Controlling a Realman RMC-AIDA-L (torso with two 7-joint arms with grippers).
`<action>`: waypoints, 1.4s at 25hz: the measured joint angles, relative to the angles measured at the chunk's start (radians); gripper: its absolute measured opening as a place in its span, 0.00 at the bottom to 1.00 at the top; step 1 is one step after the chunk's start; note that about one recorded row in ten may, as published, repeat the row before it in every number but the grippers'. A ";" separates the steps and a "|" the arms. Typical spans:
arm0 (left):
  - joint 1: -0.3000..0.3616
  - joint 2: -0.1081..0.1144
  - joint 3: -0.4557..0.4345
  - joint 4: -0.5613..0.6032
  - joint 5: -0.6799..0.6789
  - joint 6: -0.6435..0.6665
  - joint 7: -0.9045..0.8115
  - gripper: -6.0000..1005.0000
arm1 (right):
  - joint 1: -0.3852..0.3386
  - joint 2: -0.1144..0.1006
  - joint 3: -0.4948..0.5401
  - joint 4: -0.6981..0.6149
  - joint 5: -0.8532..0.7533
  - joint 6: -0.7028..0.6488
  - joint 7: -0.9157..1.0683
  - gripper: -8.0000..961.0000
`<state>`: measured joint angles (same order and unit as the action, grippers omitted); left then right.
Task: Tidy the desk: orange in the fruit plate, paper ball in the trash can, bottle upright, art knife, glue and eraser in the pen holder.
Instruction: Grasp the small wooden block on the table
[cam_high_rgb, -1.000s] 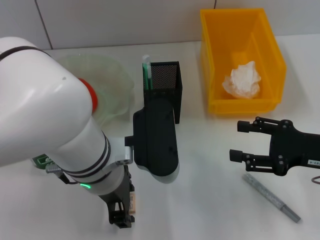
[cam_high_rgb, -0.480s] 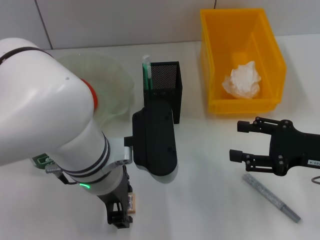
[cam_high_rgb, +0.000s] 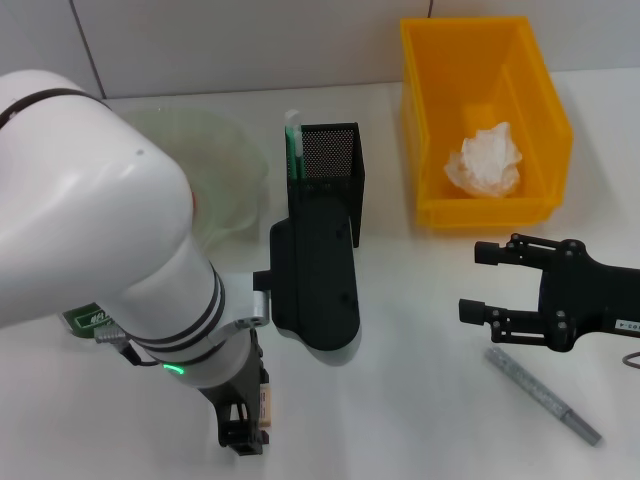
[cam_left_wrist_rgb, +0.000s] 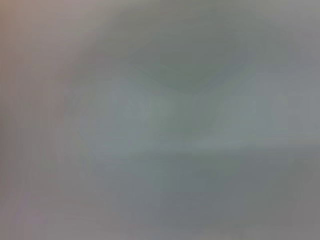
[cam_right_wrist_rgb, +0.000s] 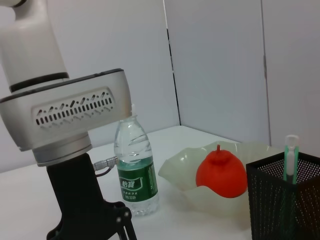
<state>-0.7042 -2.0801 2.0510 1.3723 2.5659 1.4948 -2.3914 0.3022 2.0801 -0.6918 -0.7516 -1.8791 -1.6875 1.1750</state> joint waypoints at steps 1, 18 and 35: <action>-0.003 0.000 0.000 0.000 -0.002 0.002 0.000 0.61 | 0.000 0.000 0.000 0.000 0.000 0.000 -0.001 0.79; -0.045 0.000 -0.002 -0.037 -0.021 0.016 0.000 0.60 | 0.001 -0.002 0.002 0.023 0.000 0.011 -0.014 0.79; -0.054 0.000 -0.007 -0.053 -0.021 0.004 0.014 0.59 | 0.010 -0.002 0.001 0.023 0.000 0.014 -0.014 0.79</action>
<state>-0.7585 -2.0801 2.0439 1.3188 2.5449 1.4990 -2.3777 0.3121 2.0785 -0.6903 -0.7286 -1.8790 -1.6734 1.1612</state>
